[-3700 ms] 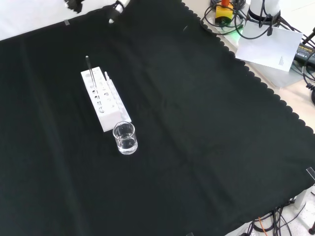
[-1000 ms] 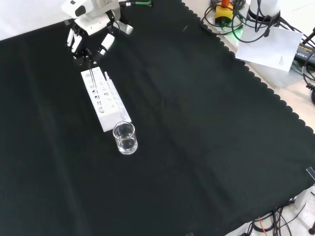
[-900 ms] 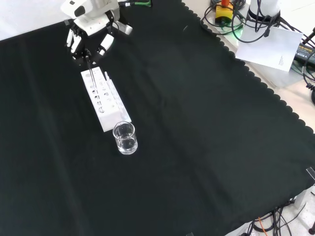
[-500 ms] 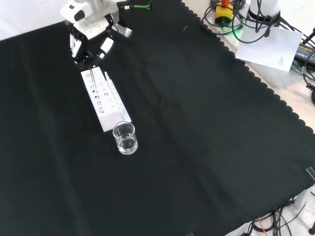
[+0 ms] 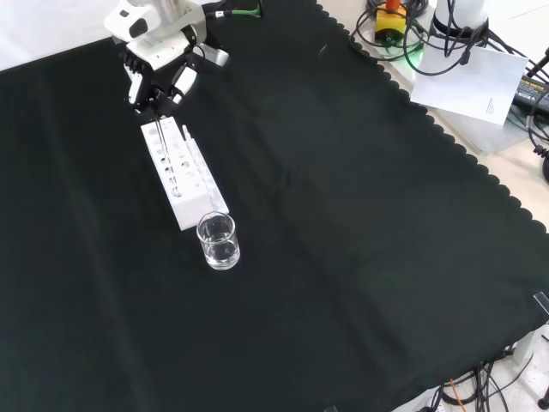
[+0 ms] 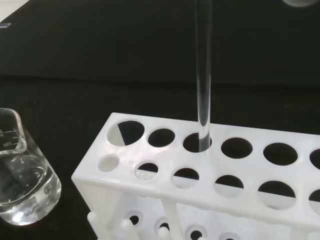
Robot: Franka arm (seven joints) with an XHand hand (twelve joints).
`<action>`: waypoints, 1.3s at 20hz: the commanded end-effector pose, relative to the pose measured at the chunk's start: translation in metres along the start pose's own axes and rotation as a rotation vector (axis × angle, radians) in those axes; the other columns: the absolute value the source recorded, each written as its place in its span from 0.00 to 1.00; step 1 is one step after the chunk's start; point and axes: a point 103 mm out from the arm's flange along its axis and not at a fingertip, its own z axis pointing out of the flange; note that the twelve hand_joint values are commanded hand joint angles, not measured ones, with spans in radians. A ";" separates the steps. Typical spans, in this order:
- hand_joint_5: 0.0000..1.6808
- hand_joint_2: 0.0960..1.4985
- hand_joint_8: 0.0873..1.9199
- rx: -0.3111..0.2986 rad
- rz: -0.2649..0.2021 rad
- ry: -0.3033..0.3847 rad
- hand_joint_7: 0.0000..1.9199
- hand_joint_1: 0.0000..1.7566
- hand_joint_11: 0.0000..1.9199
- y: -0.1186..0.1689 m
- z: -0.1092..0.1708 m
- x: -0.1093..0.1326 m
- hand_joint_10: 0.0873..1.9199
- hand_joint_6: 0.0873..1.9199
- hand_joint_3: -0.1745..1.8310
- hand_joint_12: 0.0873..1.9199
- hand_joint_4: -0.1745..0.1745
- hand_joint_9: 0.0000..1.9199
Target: Take the glass rod from the white test tube rack.
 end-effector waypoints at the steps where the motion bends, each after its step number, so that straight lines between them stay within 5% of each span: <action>1: 0.61 0.71 0.42 -0.093 0.012 -0.025 0.64 0.72 0.84 0.000 -0.001 0.005 0.28 0.38 0.06 0.25 0.00 0.83; 8: 0.71 0.71 0.38 -0.191 0.001 -0.058 0.67 0.75 0.87 -0.015 -0.032 0.020 0.28 0.17 0.00 0.16 0.00 0.86; 26: 0.69 0.69 0.41 -0.151 -0.008 -0.107 0.66 0.75 0.89 -0.074 -0.122 0.055 0.24 0.17 0.04 0.13 0.00 0.88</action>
